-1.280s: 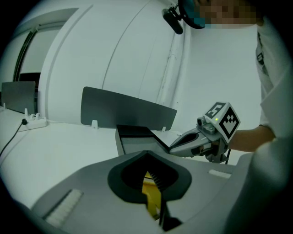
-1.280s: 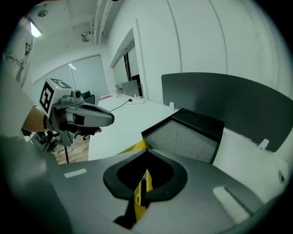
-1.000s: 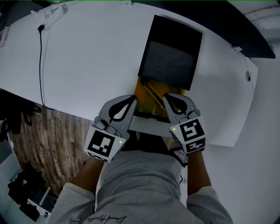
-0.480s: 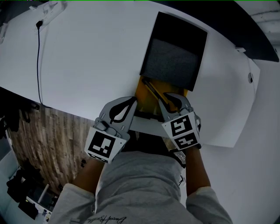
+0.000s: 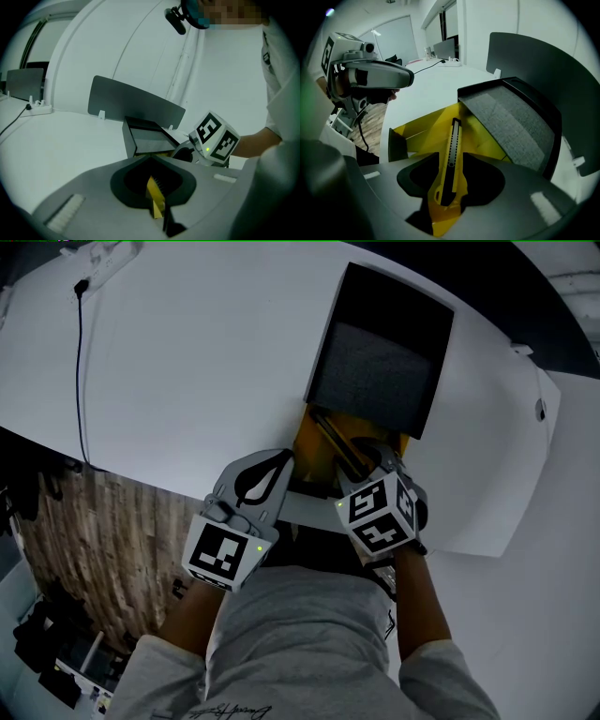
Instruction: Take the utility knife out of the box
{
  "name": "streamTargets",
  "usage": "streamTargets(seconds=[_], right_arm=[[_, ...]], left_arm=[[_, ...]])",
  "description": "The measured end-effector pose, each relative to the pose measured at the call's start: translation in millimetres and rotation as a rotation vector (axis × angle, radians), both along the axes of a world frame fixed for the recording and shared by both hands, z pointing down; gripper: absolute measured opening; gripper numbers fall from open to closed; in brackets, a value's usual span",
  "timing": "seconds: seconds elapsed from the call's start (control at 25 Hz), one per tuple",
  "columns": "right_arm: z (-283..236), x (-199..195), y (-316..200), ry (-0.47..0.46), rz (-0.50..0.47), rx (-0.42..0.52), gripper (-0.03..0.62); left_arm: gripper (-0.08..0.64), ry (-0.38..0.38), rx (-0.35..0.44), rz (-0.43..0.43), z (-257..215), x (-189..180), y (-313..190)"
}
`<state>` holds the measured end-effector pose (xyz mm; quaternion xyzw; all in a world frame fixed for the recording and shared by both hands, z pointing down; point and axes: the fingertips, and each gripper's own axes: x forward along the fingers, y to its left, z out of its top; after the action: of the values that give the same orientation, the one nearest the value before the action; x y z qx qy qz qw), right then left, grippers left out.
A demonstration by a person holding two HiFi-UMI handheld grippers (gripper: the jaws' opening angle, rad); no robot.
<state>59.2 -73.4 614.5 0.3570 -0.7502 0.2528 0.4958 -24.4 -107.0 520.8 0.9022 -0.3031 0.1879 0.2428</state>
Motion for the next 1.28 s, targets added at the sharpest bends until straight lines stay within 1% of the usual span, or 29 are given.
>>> streamTargets(seconds=[0.28, 0.44, 0.6, 0.72, 0.8, 0.92, 0.96, 1.04, 1.08, 1.12, 1.24, 1.28], right_arm=[[12.4, -0.1, 0.7, 0.031, -0.004, -0.042, 0.179], [17.9, 1.6, -0.2, 0.048, -0.012, -0.059, 0.179], [19.9, 2.7, -0.3, 0.06, -0.012, -0.064, 0.179], [19.8, 1.7, 0.0, 0.067, -0.016, -0.067, 0.179], [19.7, 1.9, -0.3, 0.07, -0.014, -0.067, 0.179], [19.9, 2.6, -0.6, 0.071, -0.007, -0.065, 0.175], [20.2, 2.7, -0.9, 0.071, -0.005, -0.063, 0.173], [20.5, 2.8, -1.8, 0.075, -0.002, -0.056, 0.141], [20.4, 2.8, -2.0, 0.079, -0.001, -0.053, 0.135], [20.1, 2.6, -2.0, 0.082, -0.001, -0.05, 0.133], [19.7, 1.5, -2.2, 0.082, -0.002, -0.05, 0.132], [19.7, 1.2, -2.1, 0.081, -0.002, -0.052, 0.132]], left_arm=[[0.0, 0.007, 0.002, -0.003, 5.0, -5.1, -1.9], [0.0, 0.0, -0.028, -0.004, 8.4, -6.4, -2.1], [0.001, 0.008, -0.006, -0.01, 12.1, -7.9, -4.2], [0.0, 0.001, -0.03, -0.008, 11.7, -8.6, -3.8], [0.001, 0.003, -0.031, -0.008, 12.1, -8.6, -4.6], [0.0, 0.016, 0.002, -0.012, 12.7, -8.5, -7.8], [0.0, 0.015, -0.002, -0.014, 13.4, -8.8, -7.6], [0.0, 0.014, -0.013, -0.018, 14.8, -9.4, -6.5], [0.001, 0.014, -0.017, -0.018, 15.1, -9.3, -6.0], [0.001, 0.013, -0.019, -0.016, 14.7, -9.0, -5.6], [0.0, 0.02, 0.006, -0.013, 13.7, -9.2, -6.9], [0.0, 0.017, -0.001, -0.013, 13.8, -9.7, -6.0]])
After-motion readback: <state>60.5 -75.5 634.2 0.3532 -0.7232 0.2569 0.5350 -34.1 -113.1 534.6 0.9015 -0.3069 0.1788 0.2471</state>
